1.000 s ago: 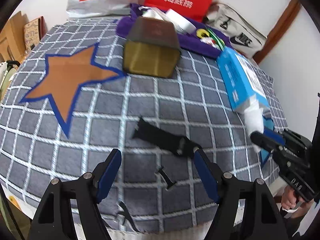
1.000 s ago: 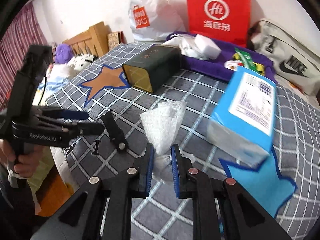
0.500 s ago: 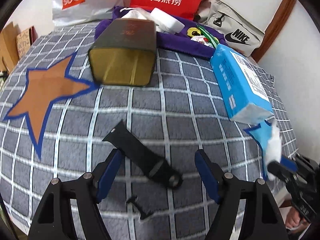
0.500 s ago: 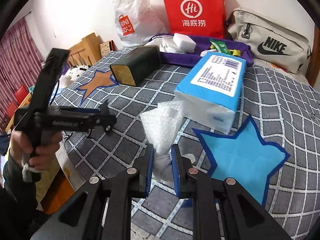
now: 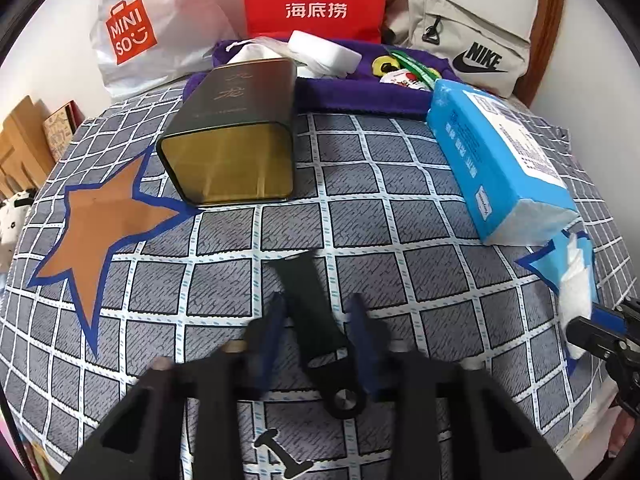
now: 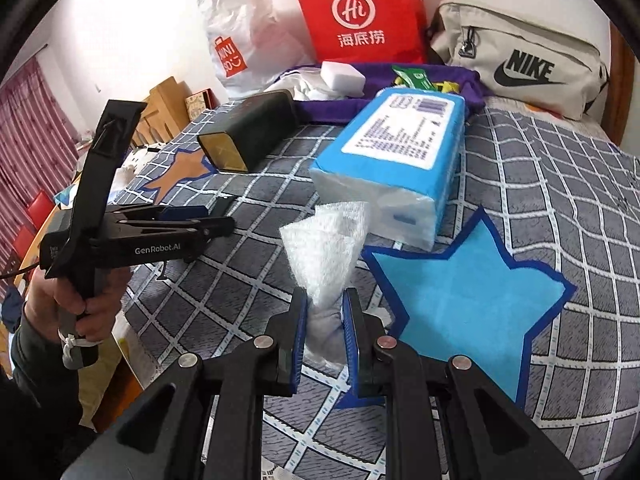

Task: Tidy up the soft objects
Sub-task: 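Grasp the white bubble-wrap pouch with the right gripper while the left grasps the black strap, then carry the bubble-wrap pouch and black strap toward the purple towel with both grippers, then lower the pouch and strap onto the towel and open both grippers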

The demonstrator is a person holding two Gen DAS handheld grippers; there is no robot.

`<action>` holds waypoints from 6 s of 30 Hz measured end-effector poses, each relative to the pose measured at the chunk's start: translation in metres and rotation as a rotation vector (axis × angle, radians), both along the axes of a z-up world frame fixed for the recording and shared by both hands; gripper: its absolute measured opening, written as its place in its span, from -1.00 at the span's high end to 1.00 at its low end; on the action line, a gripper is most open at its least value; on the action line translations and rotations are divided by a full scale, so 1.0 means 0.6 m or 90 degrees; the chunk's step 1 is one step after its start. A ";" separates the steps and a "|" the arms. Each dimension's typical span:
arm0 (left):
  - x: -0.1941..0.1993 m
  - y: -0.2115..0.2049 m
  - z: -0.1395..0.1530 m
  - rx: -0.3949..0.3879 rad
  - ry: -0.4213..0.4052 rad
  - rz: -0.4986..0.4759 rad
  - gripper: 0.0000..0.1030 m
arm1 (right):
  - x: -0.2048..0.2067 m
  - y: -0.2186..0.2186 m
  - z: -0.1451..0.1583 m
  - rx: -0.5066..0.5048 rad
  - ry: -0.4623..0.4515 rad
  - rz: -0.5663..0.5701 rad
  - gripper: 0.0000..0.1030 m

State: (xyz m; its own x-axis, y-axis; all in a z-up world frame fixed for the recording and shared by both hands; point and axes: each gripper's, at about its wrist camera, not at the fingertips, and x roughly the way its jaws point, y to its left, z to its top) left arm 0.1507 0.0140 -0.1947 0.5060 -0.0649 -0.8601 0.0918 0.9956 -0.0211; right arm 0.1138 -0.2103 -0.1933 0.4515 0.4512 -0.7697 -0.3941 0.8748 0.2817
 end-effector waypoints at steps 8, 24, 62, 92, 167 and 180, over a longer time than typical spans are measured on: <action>-0.016 0.013 0.002 -0.027 0.019 -0.006 0.56 | -0.002 -0.010 -0.008 0.009 0.003 -0.010 0.66; -0.023 0.012 0.011 -0.035 0.005 -0.004 0.61 | 0.002 -0.005 -0.012 0.014 0.007 -0.006 0.66; 0.020 0.047 0.190 -0.090 -0.127 -0.003 0.61 | 0.078 0.023 0.147 0.003 -0.082 0.010 0.67; 0.176 0.059 0.234 -0.079 -0.149 0.012 0.61 | 0.272 0.011 0.173 -0.012 -0.103 -0.019 0.67; 0.444 0.068 0.091 -0.059 -0.009 0.028 0.20 | 0.540 -0.022 0.020 -0.067 0.042 -0.075 0.10; 0.336 0.072 0.170 0.009 -0.038 0.027 -0.25 | 0.454 -0.016 0.118 -0.072 0.002 -0.121 -0.14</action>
